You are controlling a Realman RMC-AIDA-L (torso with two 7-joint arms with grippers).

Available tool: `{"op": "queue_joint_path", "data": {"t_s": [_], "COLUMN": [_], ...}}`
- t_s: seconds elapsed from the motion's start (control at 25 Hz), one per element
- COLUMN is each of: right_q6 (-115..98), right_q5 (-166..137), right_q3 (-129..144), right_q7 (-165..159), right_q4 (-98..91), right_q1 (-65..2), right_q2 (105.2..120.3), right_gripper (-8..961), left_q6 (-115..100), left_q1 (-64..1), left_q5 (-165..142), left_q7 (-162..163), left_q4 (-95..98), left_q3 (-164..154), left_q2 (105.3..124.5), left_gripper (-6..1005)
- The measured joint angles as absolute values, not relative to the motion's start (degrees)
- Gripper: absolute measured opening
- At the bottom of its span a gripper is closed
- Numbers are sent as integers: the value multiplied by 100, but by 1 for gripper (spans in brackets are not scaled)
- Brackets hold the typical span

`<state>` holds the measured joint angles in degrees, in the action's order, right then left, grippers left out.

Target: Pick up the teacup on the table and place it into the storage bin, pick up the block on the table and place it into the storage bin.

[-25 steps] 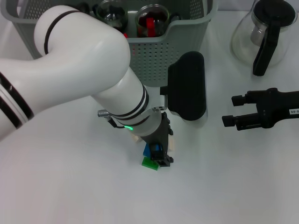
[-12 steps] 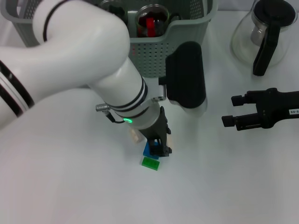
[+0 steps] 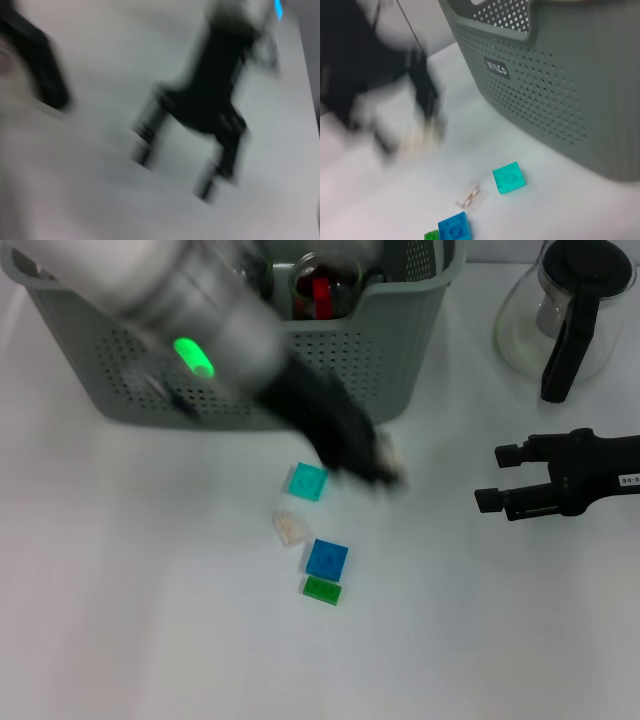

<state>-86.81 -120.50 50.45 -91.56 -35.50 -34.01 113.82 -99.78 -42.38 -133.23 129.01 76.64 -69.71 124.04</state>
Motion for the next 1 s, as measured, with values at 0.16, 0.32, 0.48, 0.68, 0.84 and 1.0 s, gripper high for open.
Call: {"op": "queue_joint_path", "data": {"t_s": [0.16, 0.32, 0.48, 0.68, 0.84, 1.0], "right_q6": [-8675, -8676, -8695, -8698, -8690, -8691], "right_q5": [-12050, -12049, -12050, -12050, -12050, -12048], "right_q3": [5045, 5049, 5063, 5086, 5089, 5065], "right_q7": [-9120, -9105, -9105, -9108, -9101, -9090], "right_q4": [-3551, -3550, -3550, -3550, -3550, -3554], "right_q1": [-3402, -3402, -3435, -3497, -3527, -3533], "right_q2": [11397, 11409, 11426, 11470, 11490, 11500], "right_gripper": [882, 882, 881, 881, 881, 882], "left_q6": [-10296, -9634, -8815, -7976, -7739, -8146], "left_q1": [-4519, -4616, -4674, -4669, -4662, -4582], "left_q5": [-13264, -13223, -13414, -13630, -13748, -13533], "left_q7": [12963, 13118, 13242, 13273, 13318, 13335], "left_q4": [7547, 7003, 6666, 6635, 6675, 7227], "left_q3": [-4747, -4062, -4185, -4338, -4469, -4440], "left_q2": [12139, 11614, 11455, 11544, 11563, 11641], "left_gripper": [427, 438, 449, 463, 475, 530]}}
